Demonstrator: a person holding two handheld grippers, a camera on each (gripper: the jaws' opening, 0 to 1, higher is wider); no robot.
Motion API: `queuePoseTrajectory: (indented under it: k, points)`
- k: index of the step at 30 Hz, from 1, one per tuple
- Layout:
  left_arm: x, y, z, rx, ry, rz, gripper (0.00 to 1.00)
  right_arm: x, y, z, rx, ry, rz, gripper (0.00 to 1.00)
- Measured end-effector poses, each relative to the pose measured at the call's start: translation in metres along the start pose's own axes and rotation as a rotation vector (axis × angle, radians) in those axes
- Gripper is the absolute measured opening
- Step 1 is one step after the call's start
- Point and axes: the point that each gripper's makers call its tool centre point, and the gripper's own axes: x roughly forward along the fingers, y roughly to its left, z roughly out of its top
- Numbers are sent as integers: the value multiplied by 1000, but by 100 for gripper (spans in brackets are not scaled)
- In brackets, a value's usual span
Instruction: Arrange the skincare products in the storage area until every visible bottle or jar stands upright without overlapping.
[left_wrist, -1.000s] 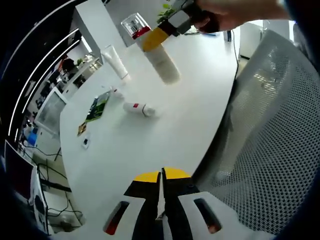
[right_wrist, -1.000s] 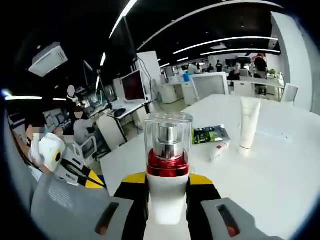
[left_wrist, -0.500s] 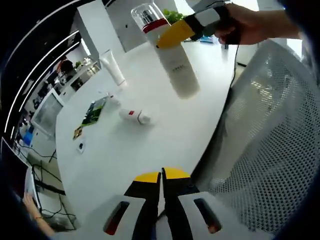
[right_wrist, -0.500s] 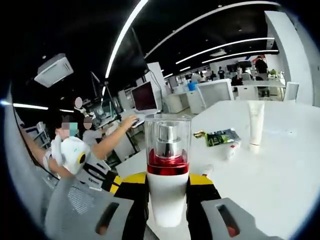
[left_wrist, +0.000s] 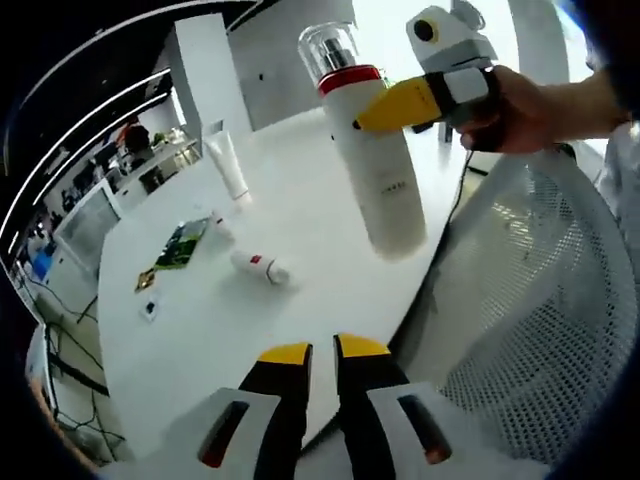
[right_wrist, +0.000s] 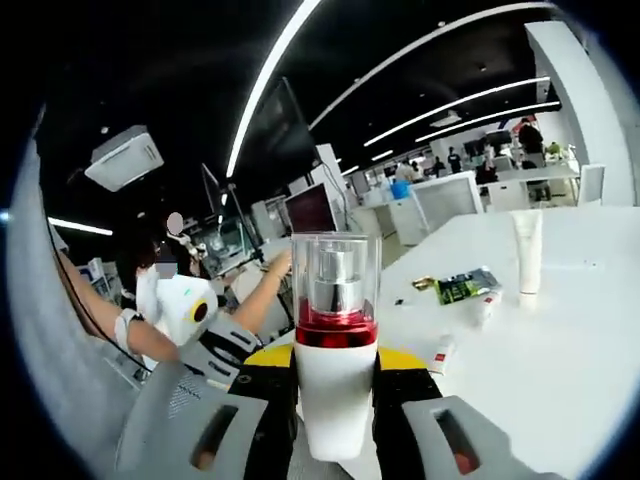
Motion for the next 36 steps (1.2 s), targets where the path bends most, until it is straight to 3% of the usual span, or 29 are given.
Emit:
queuePoseTrajectory:
  k: [3, 11, 15, 19, 21, 23, 25, 27, 30, 32, 36]
  points:
    - [-7, 0, 15, -30, -52, -5, 15, -1, 5, 2, -11, -22, 10, 21]
    - [-25, -12, 72, -309, -306, -64, 25, -4, 11, 3, -10, -41, 21, 21]
    - [-21, -23, 77, -370, -313, -124, 37, -6, 15, 5, -19, -44, 25, 21]
    - [-21, -34, 91, -407, -381, -181, 47, -11, 23, 9, -31, -56, 52, 21]
    - [-21, -41, 96, -394, -423, -213, 52, -14, 30, 11, -37, -68, 82, 21]
    - [-21, -48, 93, -372, -415, -233, 55, -15, 37, 11, -45, -77, 107, 21]
    - [-22, -54, 87, -298, -384, -245, 53, -14, 38, 10, -34, -78, 121, 21]
    - [-27, -55, 87, -242, -402, -221, 47, -12, 39, 9, -50, -71, 125, 21]
    - [-28, -63, 91, -226, -421, -229, 42, -12, 41, 11, -75, -74, 131, 21]
    - [-23, -64, 86, -223, -386, -229, 44, -14, 43, 14, -44, -100, 155, 21]
    - [-26, -60, 90, -277, -407, -245, 44, -17, 52, 19, -39, -126, 194, 21]
